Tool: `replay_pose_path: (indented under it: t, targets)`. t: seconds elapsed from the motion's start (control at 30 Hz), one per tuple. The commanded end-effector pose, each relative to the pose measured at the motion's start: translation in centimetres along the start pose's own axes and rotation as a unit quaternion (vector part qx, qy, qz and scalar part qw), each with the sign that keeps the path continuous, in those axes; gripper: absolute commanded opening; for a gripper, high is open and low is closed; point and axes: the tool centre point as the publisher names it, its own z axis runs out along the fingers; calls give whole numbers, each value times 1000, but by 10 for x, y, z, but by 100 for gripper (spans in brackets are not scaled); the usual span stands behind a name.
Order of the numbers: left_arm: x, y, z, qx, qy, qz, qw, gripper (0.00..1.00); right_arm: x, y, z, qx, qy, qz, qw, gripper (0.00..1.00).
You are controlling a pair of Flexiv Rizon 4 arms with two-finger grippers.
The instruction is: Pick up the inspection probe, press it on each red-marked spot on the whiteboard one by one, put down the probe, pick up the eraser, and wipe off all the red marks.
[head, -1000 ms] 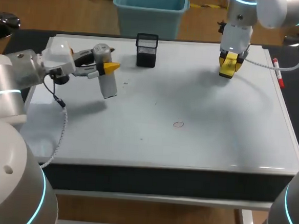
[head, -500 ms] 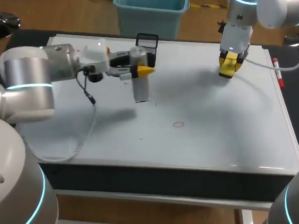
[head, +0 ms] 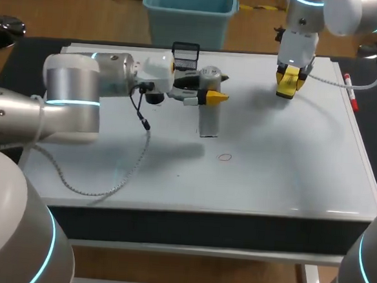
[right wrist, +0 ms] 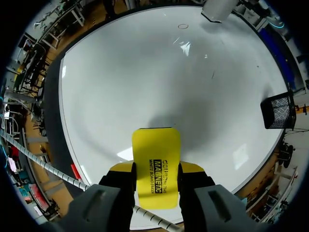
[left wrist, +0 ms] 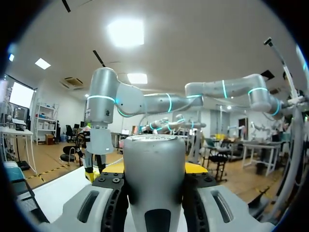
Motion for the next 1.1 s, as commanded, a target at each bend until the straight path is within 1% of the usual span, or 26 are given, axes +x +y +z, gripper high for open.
replay_pose_path:
  t: [0.03,0.07,0.1,0.23,0.5,0.7,0.77,0.83,0.87,1.1]
  targets:
    - [-1,9,11,-8,21,-5,1000,0,1,0,-1,1,1,-1,1000,0]
    - [-1,11,12,-11,21,-6,1000,0,1,0,-1,1,1,-1,1000,0]
    - [0,14,13,-4,22,-10,1000,0,1,0,-1,1,1,-1,1000,0]
    - [1,23,19,1,23,-17,1000,0,1,0,-1,1,1,-1,1000,0]
    - [11,28,32,5,34,-18,999,0,1,0,-1,1,1,-1,1000,0]
    - [17,35,39,-2,41,-17,999,0,1,0,-1,1,1,-1,1000,0]
    - [19,37,41,-15,45,-11,999,0,1,0,-1,1,1,-1,1000,0]
    - [20,40,42,-10,45,-12,999,0,1,0,-1,1,1,-1,1000,0]
    - [21,41,42,-17,43,-12,999,0,1,0,-1,1,1,-1,1000,0]
    - [24,46,42,-18,44,-9,999,0,1,0,-1,1,1,-1,1000,0]
